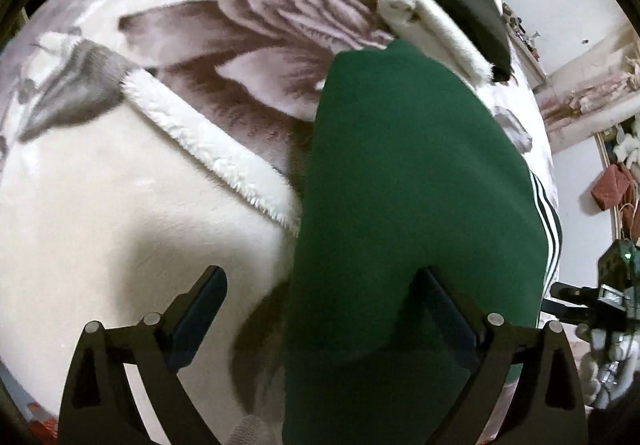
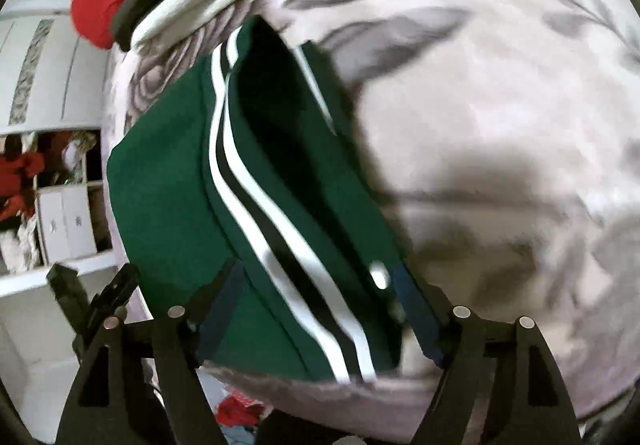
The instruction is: Fold large clothes
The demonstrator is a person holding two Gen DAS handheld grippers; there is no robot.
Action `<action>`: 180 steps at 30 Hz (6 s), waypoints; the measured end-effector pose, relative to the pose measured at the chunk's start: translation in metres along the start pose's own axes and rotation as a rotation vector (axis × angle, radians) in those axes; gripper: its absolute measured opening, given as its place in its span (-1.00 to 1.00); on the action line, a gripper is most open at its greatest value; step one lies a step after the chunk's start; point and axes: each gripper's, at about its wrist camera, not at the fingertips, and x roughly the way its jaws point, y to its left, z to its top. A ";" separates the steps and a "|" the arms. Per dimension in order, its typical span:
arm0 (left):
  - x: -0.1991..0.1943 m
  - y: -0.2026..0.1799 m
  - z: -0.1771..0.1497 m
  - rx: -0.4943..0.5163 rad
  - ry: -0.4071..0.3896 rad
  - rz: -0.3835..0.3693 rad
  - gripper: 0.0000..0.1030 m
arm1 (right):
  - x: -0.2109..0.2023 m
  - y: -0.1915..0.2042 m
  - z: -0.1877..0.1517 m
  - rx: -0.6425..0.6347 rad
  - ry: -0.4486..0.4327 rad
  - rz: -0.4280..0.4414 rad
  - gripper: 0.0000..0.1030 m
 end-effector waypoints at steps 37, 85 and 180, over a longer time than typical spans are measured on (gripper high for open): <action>-0.005 0.066 0.011 -0.186 0.021 0.397 0.92 | 0.078 0.319 0.070 -0.782 0.244 -0.285 0.57; -0.001 0.085 0.049 -0.107 0.015 0.317 0.92 | 0.091 0.232 0.121 -0.222 0.444 -0.031 0.12; 0.029 -0.193 0.323 0.333 -0.264 0.131 1.00 | -0.065 0.222 0.229 -0.334 -0.406 -0.488 0.73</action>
